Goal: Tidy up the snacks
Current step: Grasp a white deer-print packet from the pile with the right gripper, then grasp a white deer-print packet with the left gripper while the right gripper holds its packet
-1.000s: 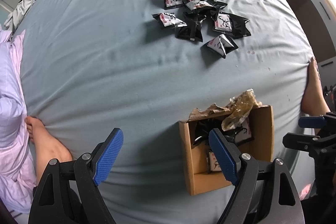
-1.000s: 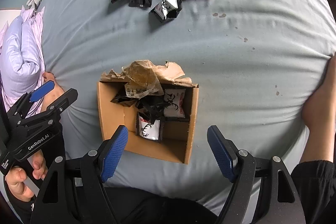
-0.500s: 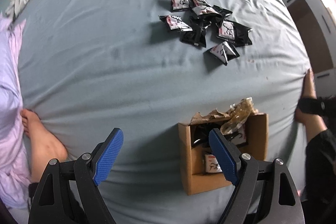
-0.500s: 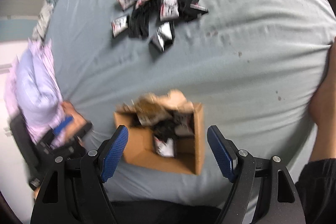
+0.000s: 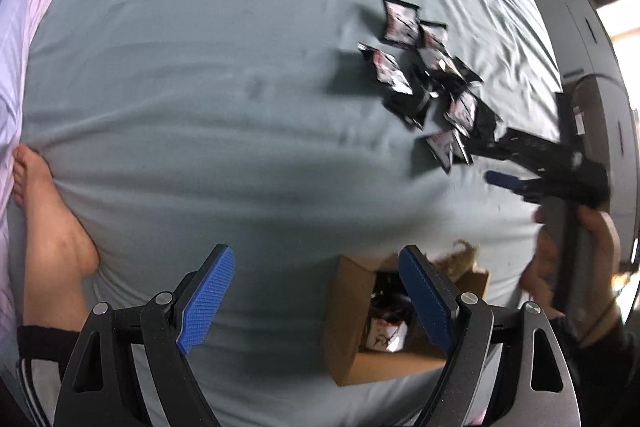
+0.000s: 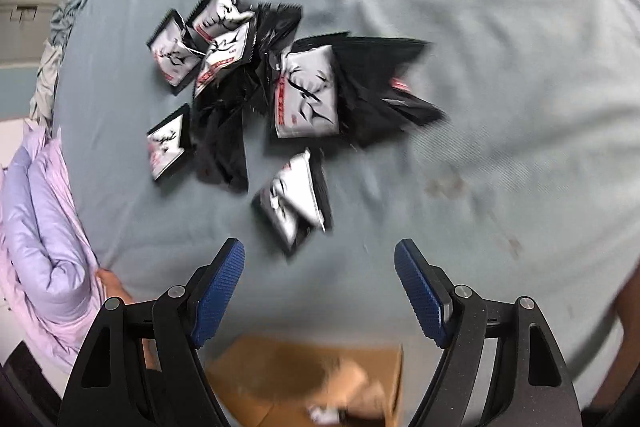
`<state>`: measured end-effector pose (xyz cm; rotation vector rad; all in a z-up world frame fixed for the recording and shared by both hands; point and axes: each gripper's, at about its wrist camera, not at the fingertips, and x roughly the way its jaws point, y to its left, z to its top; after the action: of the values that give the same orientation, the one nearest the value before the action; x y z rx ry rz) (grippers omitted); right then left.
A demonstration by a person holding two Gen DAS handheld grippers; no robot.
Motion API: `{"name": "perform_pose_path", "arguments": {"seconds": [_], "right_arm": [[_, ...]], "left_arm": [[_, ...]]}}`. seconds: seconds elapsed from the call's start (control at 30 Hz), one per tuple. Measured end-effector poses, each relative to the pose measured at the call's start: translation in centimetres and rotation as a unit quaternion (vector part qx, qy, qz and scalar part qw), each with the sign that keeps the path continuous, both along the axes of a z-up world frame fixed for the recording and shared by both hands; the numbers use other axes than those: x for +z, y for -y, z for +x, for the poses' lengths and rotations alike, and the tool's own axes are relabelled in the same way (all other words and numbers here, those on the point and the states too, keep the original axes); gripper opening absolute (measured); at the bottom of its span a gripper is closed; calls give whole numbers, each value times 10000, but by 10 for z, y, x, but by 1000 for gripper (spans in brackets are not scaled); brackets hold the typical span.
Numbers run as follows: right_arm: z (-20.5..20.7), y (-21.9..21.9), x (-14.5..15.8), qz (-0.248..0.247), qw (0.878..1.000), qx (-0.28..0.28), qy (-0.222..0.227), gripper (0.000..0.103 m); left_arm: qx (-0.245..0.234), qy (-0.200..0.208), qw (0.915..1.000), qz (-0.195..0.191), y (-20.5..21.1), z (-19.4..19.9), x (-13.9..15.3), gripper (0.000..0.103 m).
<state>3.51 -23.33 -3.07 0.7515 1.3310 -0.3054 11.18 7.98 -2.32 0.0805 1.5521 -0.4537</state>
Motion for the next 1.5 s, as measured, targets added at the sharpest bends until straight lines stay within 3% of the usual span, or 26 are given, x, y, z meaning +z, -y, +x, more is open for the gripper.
{"name": "perform_pose_path", "arguments": {"seconds": [0.13, 0.27, 0.33, 0.37, 0.47, 0.67, 0.77, 0.9, 1.1, 1.3, 1.4, 1.5], "right_arm": [[25, -7, -26, -93, 9993, 355, -111, 77], [35, -25, -32, -723, 9933, 823, -363, 77], [34, -36, -27, -1154, 9859, 1180, -290, 61], [32, -40, -25, -1313, 9817, 1360, -249, 43], [23, -42, -22, -1192, 9818, 1477, -96, 29], [-8, -30, -8, -1094, 9821, 1532, 54, 26], [-26, -20, 5, -1032, 9829, 1513, 196, 26], [-44, 0, 22, -803, 9867, 1341, 438, 26], [-60, 36, 39, -481, 9925, 919, 653, 26], [-74, 51, 41, -273, 9944, 738, 706, 26], [-77, 61, 43, -221, 9953, 618, 716, 26], [-84, 67, 50, -275, 9952, 584, 737, 26]], "left_arm": [[225, -111, 9997, 4, -3, 13, -12, 86], [311, -208, 9992, 141, 1, 21, -25, 86], [302, -216, 9991, 206, 7, 21, -29, 86], [272, -208, 9992, 228, 9, 22, -31, 86], [121, -98, 9993, 327, 19, 20, -32, 86], [-81, 77, 9982, 588, 29, 17, -33, 86], [-17, 21, 9990, 440, 30, 20, -27, 86], [-16, 296, 9986, 435, 32, 23, -17, 86], [-24, 109, 9997, 230, 38, 30, -15, 86], [-116, 347, 9975, 596, 62, 42, -24, 86], [-412, 511, 9934, 940, 90, 50, -41, 86], [-677, 726, 9897, 1035, 124, 64, -57, 86]]}}
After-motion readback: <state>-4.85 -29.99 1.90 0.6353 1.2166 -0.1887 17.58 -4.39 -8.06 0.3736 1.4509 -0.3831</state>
